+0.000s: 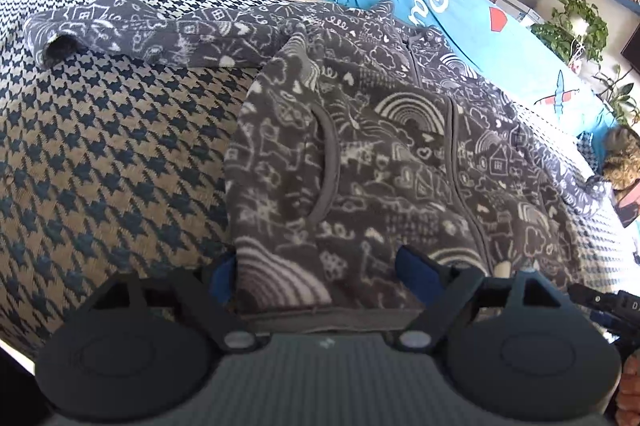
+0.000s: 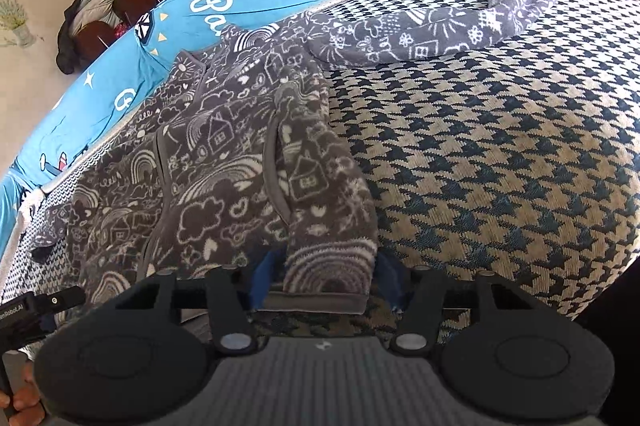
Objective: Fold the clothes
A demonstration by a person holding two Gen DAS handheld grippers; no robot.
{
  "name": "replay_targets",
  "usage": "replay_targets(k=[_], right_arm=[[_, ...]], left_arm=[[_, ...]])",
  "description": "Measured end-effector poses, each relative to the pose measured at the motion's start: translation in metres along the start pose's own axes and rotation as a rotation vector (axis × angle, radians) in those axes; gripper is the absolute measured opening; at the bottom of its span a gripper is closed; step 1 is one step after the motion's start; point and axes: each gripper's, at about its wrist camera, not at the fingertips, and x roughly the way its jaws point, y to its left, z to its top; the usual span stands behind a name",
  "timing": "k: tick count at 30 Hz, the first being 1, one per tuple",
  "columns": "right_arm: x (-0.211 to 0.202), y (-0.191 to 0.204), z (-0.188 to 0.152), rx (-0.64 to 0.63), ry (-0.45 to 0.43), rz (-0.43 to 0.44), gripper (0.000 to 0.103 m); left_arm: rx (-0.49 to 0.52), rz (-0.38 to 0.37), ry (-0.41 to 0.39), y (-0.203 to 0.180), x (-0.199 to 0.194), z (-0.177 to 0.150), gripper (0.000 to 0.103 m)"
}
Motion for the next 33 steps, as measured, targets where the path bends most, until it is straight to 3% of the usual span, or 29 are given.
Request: replay_targets(k=[4, 10, 15, 25, 29, 33], right_arm=[[0.001, 0.004, -0.001, -0.024, -0.012, 0.005, 0.032], [0.001, 0.010, -0.003, -0.057, -0.027, 0.003, 0.026], [0.002, 0.008, -0.003, -0.036, -0.021, 0.006, 0.029], [0.004, 0.014, -0.005, -0.060, -0.024, -0.009, 0.036], [0.005, 0.019, -0.007, -0.093, -0.032, -0.023, 0.039], [0.004, 0.022, -0.008, -0.125, -0.043, -0.034, 0.039]], left_arm=[[0.010, -0.009, -0.010, -0.002, 0.000, 0.000, 0.056], [0.038, 0.006, -0.027, -0.007, -0.001, -0.003, 0.035], [0.034, 0.009, -0.030, -0.009, 0.001, -0.004, 0.035], [0.048, 0.015, -0.036, -0.013, 0.003, -0.006, 0.047], [0.070, 0.028, -0.041, -0.016, 0.003, -0.007, 0.046], [0.086, 0.032, -0.043, -0.018, 0.002, -0.008, 0.035]])
